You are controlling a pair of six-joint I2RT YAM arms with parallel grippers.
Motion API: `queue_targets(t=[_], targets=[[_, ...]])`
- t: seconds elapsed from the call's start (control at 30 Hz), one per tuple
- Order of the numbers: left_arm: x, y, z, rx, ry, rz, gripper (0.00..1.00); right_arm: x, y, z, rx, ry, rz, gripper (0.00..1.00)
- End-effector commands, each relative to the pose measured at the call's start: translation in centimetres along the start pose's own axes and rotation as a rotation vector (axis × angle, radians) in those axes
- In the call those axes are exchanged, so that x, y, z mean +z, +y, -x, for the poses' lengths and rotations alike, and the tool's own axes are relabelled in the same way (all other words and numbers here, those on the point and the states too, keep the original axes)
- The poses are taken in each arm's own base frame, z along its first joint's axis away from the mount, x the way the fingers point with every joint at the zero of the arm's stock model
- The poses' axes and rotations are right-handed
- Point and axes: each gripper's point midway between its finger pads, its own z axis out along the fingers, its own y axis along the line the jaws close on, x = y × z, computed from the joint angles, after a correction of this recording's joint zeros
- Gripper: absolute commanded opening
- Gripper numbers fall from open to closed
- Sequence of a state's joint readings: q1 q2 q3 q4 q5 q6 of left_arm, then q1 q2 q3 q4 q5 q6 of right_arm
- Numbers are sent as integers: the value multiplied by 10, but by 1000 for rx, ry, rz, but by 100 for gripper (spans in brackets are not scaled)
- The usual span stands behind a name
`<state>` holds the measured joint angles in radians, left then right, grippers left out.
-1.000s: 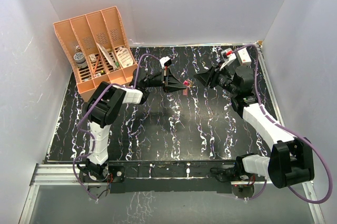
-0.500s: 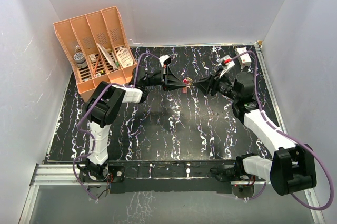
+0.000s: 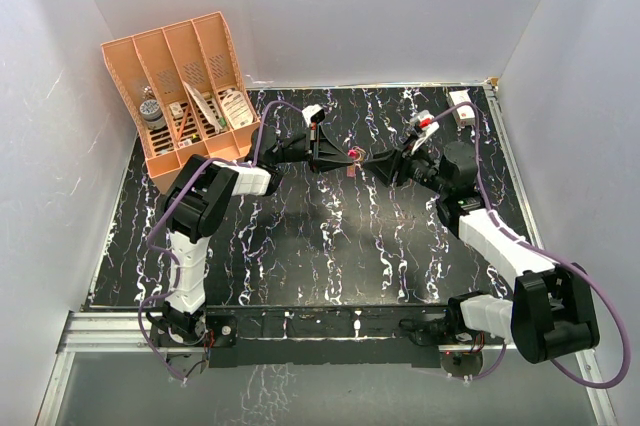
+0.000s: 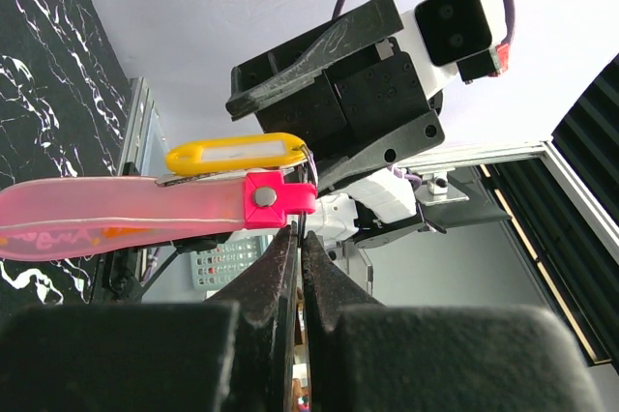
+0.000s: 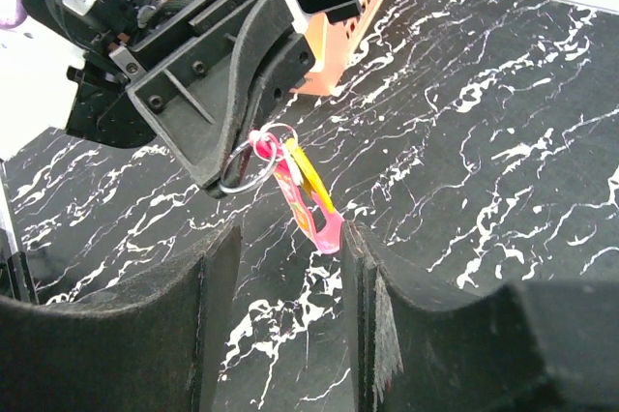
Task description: Put the keys on the keyring
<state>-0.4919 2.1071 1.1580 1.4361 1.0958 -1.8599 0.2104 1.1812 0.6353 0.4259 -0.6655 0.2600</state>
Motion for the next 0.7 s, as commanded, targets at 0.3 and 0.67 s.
queue_targets(t=[0.3,0.67], targets=[[3,-57,-33,330,69,-185,0,15,6,14,-95,-67,62,43],[3,-61,-43,331,77,-187,0,20,0,19,-127,-96,42,37]])
